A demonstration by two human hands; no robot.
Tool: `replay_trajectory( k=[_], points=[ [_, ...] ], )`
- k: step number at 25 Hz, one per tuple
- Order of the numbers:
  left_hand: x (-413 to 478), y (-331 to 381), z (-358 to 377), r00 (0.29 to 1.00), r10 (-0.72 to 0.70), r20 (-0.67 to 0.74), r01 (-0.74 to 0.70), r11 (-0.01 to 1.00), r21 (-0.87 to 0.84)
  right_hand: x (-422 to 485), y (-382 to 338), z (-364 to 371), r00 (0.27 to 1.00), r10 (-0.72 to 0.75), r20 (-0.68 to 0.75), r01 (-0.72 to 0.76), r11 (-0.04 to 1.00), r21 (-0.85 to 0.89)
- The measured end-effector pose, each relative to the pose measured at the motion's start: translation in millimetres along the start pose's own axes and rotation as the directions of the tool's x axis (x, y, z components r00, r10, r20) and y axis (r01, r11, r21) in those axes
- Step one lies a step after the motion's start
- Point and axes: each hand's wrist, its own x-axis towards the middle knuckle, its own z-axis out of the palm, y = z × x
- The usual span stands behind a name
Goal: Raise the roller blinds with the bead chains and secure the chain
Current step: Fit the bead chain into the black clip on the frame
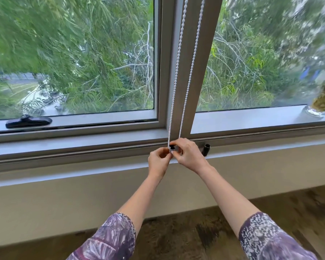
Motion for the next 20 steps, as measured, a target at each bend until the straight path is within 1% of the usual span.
replay_trajectory(
  k=[2,6,9,13,16,18,20],
  points=[
    [-3.1,-0.5,-3.9,0.999,0.031,0.016,-0.032,0.999,0.024,-2.7,0.1,1.3,1.0,-0.003,0.019,0.003,1.0,-0.001],
    [-3.9,3.4,-10.5,0.988,0.142,0.054,-0.147,0.984,0.096,-0.7,1.1,1.0,0.999,-0.017,0.035,0.017,1.0,-0.002],
    [-5.6,3.6,-10.3,0.986,0.161,0.043,-0.165,0.977,0.135,-3.9,4.0,4.0,1.0,-0.027,0.012,0.027,1.0,-0.001],
    [-9.6,2.2,-3.4,0.987,0.156,0.043,-0.161,0.973,0.164,-17.4,8.6,10.2,0.997,-0.013,-0.075,0.016,0.999,0.042],
    [-10.2,1.5,2.7,0.987,0.15,0.055,-0.158,0.97,0.184,-27.8,10.2,12.9,0.985,0.014,-0.172,0.004,0.995,0.102],
    [-10.3,1.6,5.7,0.989,0.134,0.061,-0.143,0.974,0.177,-33.6,11.2,12.7,0.968,0.055,-0.246,-0.014,0.986,0.166],
    [-8.9,-0.1,8.8,0.99,0.121,0.07,-0.131,0.979,0.154,-36.1,12.1,11.1,0.94,0.128,-0.316,-0.059,0.973,0.221]
  ],
)
